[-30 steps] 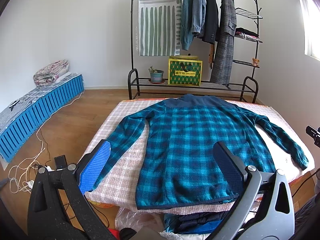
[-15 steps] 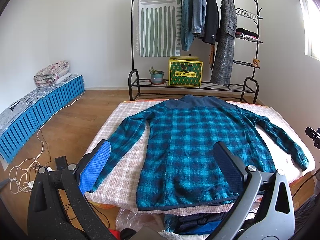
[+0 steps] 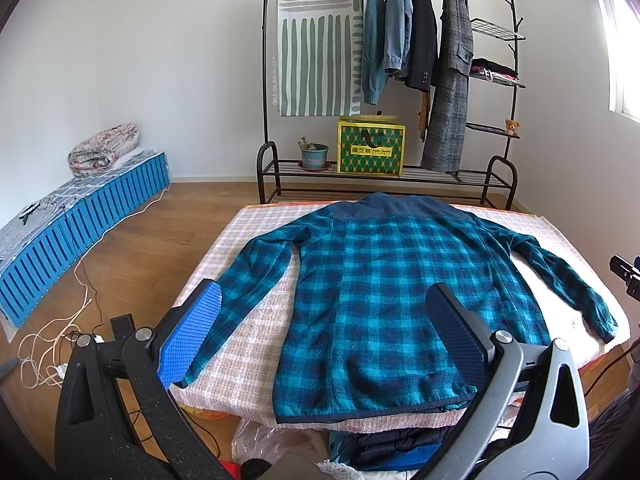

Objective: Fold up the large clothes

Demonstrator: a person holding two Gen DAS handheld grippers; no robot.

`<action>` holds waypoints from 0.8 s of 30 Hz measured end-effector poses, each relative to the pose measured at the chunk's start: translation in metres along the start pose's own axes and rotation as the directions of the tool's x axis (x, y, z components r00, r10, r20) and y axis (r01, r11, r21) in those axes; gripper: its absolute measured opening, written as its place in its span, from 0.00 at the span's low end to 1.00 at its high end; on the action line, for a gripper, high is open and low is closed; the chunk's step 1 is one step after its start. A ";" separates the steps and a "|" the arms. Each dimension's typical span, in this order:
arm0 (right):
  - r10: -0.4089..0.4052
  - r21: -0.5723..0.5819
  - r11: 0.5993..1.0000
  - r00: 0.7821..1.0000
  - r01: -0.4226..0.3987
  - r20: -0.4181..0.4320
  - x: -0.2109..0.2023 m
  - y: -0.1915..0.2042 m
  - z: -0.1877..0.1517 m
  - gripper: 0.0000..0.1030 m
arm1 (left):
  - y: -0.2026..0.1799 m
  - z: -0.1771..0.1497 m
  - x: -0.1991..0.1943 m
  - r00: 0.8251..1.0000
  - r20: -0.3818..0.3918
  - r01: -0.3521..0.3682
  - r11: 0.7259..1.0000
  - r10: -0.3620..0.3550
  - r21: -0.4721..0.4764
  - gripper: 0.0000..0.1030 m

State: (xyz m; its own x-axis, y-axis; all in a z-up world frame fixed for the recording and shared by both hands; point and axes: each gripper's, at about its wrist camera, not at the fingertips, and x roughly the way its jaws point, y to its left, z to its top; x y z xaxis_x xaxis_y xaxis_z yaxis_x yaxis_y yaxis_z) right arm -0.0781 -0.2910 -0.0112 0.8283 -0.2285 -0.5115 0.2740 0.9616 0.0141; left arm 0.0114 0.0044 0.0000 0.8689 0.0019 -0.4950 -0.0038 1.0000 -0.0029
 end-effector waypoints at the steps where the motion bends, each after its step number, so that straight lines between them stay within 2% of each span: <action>1: 0.000 0.001 1.000 1.000 0.000 -0.001 0.000 0.000 0.000 0.92 | 0.000 -0.001 -0.001 1.000 0.000 0.000 1.000 0.000 0.000 1.00; 24: 0.024 -0.022 0.999 1.000 -0.024 -0.005 0.006 0.014 0.003 0.92 | 0.002 0.003 0.004 1.000 -0.001 -0.006 1.000 0.006 -0.005 1.00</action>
State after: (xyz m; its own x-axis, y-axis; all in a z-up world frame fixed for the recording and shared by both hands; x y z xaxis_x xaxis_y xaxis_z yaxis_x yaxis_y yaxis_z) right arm -0.0679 -0.2789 -0.0111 0.8320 -0.2047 -0.5157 0.2433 0.9699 0.0076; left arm 0.0161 0.0067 0.0010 0.8683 0.0083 -0.4960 -0.0118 0.9999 -0.0039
